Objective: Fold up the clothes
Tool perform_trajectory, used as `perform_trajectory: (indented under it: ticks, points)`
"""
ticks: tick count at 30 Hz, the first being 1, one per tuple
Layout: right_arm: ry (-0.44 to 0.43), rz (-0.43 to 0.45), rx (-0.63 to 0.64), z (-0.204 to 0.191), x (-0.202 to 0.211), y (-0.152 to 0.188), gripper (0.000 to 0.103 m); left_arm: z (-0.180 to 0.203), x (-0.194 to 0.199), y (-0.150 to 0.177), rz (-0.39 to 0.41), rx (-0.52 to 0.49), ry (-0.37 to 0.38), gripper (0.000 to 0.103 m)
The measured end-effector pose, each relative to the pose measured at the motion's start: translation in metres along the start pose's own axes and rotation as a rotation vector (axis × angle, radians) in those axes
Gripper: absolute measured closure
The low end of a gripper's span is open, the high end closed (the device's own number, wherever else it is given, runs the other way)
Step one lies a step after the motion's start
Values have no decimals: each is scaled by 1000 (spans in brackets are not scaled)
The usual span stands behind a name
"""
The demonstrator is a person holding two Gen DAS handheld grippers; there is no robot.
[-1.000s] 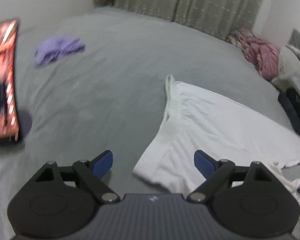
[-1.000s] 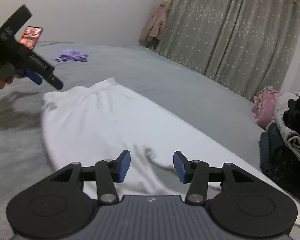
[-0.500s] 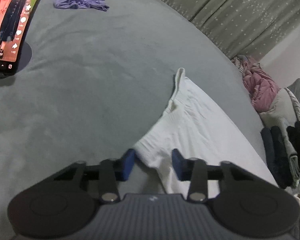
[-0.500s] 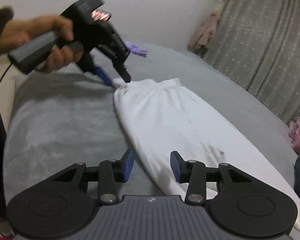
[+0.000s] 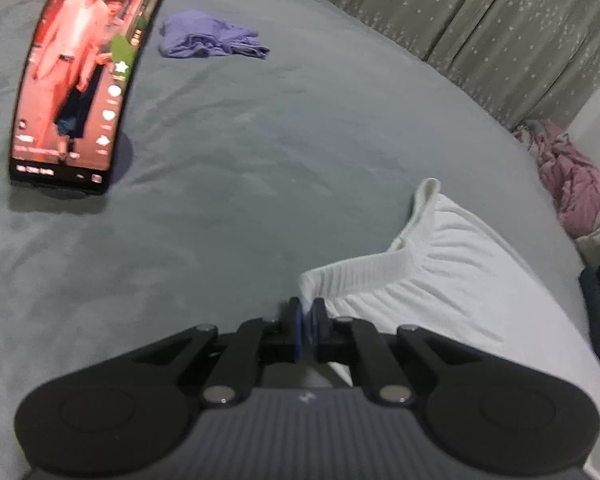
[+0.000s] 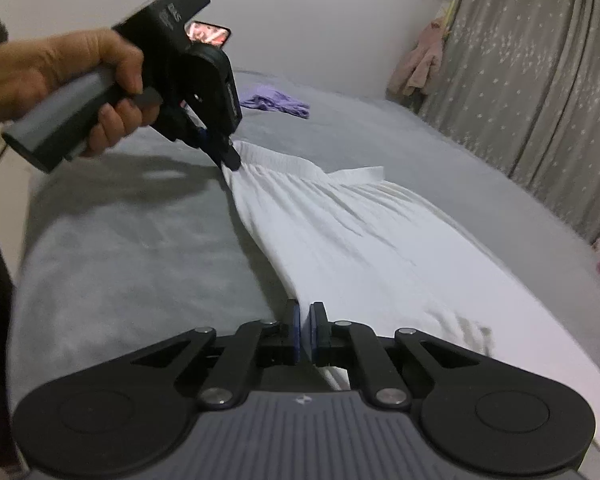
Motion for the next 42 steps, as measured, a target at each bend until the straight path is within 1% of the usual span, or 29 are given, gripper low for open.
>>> perform_trajectory:
  ticks: [1, 2, 5, 6, 7, 8, 9, 10, 11, 12, 13, 15, 18, 21, 25, 30, 35, 39, 42]
  points:
    - [-5, -10, 7, -2, -1, 1, 98, -1, 0, -1, 3, -13, -6, 99]
    - [1, -21, 23, -5, -5, 5, 98, 2, 0, 0, 12, -47, -21, 98]
    - [12, -26, 24, -4, -6, 8, 97, 12, 2, 4, 36, -137, -53, 91]
    - [18, -27, 19, -3, -5, 7, 93, 16, 5, 5, 41, -161, -56, 82]
    - [22, -27, 14, -2, -2, 7, 87, 19, 7, 7, 45, -184, -59, 67]
    - [22, -25, 9, -2, 0, 6, 84, 23, 9, 9, 50, -207, -62, 59]
    - [22, -22, 5, -2, 2, 5, 79, 27, 11, 10, 55, -230, -66, 48]
    - [26, -14, -6, 0, 9, 6, 73, 30, 14, 12, 60, -255, -69, 39]
    - [32, -7, -15, 2, 14, 4, 70, 36, 17, 14, 78, -293, -80, 36]
    - [39, -4, -19, 4, 16, 4, 64, 43, 21, 16, 95, -334, -85, 32]
    - [46, -2, -21, 5, 19, 4, 61, 45, 25, 18, 102, -349, -84, 32]
    - [72, -1, -21, 11, 26, 7, 60, 56, 31, 22, 126, -391, -77, 28]
    - [124, -8, -25, 27, 37, 15, 60, 74, 34, 27, 126, -426, -43, 27]
    - [182, -22, -72, 51, 54, 29, 59, 90, 36, 35, 116, -452, -4, 26]
    - [273, -57, -145, 88, 77, 54, 59, 116, 35, 50, 102, -507, 45, 26]
    - [415, -131, -225, 136, 111, 100, 59, 152, 29, 73, 81, -584, 88, 26]
    - [499, -190, -290, 164, 141, 132, 59, 186, 29, 94, 73, -644, 146, 26]
    - [564, -237, -351, 185, 166, 161, 59, 232, 31, 122, 63, -725, 229, 26]
    - [607, -272, -383, 198, 182, 179, 59, 257, 32, 140, 59, -779, 274, 26]
Point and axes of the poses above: each gripper's, at about its wrist camera, not at the fingertips, and x roughly against the way its jaws point, z to its right, y to its underside, the point moved 10 cm from there along -x, roughly the way its jaws point, and after that the axes turned 3 degrees about x, right-handed, at the moved point
